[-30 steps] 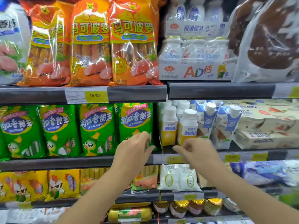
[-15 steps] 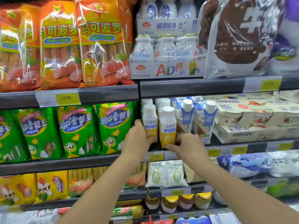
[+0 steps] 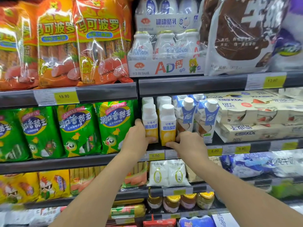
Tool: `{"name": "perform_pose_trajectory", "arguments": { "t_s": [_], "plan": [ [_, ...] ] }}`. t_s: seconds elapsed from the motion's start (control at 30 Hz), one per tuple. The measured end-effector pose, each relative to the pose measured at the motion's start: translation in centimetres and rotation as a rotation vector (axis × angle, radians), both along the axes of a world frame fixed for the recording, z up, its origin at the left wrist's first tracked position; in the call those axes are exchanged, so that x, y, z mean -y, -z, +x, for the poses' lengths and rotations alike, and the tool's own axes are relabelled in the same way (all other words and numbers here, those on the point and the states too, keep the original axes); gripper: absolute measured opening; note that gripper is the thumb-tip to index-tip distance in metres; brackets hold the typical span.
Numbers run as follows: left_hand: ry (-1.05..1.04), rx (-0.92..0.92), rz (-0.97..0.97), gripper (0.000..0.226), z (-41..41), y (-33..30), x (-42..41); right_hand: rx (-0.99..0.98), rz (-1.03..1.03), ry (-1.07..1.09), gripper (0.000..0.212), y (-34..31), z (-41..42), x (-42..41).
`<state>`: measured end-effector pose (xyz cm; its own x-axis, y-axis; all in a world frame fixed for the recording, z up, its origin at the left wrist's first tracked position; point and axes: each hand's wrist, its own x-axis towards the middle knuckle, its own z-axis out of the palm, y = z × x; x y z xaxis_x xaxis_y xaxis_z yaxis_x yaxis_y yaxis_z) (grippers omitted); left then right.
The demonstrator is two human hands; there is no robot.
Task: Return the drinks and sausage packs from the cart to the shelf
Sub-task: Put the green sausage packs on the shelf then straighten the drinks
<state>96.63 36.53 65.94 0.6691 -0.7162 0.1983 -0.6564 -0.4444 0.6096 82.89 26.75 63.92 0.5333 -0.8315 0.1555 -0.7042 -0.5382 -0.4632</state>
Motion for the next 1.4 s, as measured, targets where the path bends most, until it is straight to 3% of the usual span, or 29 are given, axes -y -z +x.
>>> {"name": "perform_pose_trajectory", "arguments": {
  "t_s": [0.57,0.83,0.93,1.03,1.17,1.4],
  "plan": [
    [0.025,-0.033,0.032,0.046,0.0,-0.2,-0.9,0.013,-0.014,0.027,0.040,0.1,-0.2,-0.4],
    [-0.035,-0.048,-0.083,0.058,-0.7,0.2,-2.5,0.318,0.108,0.118,0.027,1.2,-4.8,0.1],
    [-0.046,0.147,-0.311,0.041,-1.7,0.8,-4.2,0.402,0.137,0.217,0.028,1.1,-7.9,1.7],
    [0.074,0.276,-0.368,0.028,-3.6,0.9,-3.8,0.421,0.173,0.237,0.036,1.3,-9.5,3.1],
    [0.193,0.268,-0.372,0.040,-7.0,-1.0,-1.0,0.343,0.184,0.212,0.050,1.4,-9.8,4.3],
    [0.129,0.270,-0.250,0.074,-9.0,-4.8,4.1,0.202,0.103,0.138,0.039,1.0,-9.3,5.5]
  ]
}}
